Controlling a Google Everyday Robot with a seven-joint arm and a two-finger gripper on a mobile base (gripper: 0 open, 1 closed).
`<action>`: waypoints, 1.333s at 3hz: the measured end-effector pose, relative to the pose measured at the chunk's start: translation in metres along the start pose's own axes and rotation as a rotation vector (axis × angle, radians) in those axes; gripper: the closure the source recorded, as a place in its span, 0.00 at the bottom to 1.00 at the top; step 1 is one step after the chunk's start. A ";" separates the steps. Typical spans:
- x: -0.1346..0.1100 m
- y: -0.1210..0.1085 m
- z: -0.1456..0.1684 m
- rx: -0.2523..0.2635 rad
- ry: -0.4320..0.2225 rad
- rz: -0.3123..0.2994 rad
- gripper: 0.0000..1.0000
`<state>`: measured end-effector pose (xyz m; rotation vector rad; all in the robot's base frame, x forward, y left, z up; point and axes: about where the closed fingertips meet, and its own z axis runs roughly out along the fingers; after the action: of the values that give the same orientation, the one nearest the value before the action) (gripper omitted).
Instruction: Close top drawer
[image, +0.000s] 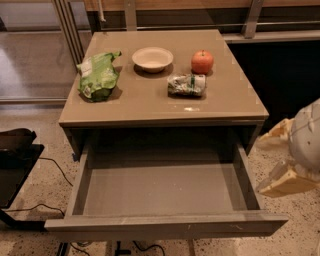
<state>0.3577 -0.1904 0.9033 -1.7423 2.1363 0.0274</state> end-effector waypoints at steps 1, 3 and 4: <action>0.014 0.031 0.040 -0.031 -0.064 0.023 0.65; 0.016 0.035 0.044 -0.039 -0.064 0.024 1.00; 0.018 0.048 0.078 -0.086 -0.100 0.062 1.00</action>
Offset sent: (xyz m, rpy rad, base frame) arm -0.0172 0.0031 -0.0399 0.0603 0.0161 0.0023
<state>0.3311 -0.1766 0.8148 -1.6839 2.1448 0.2213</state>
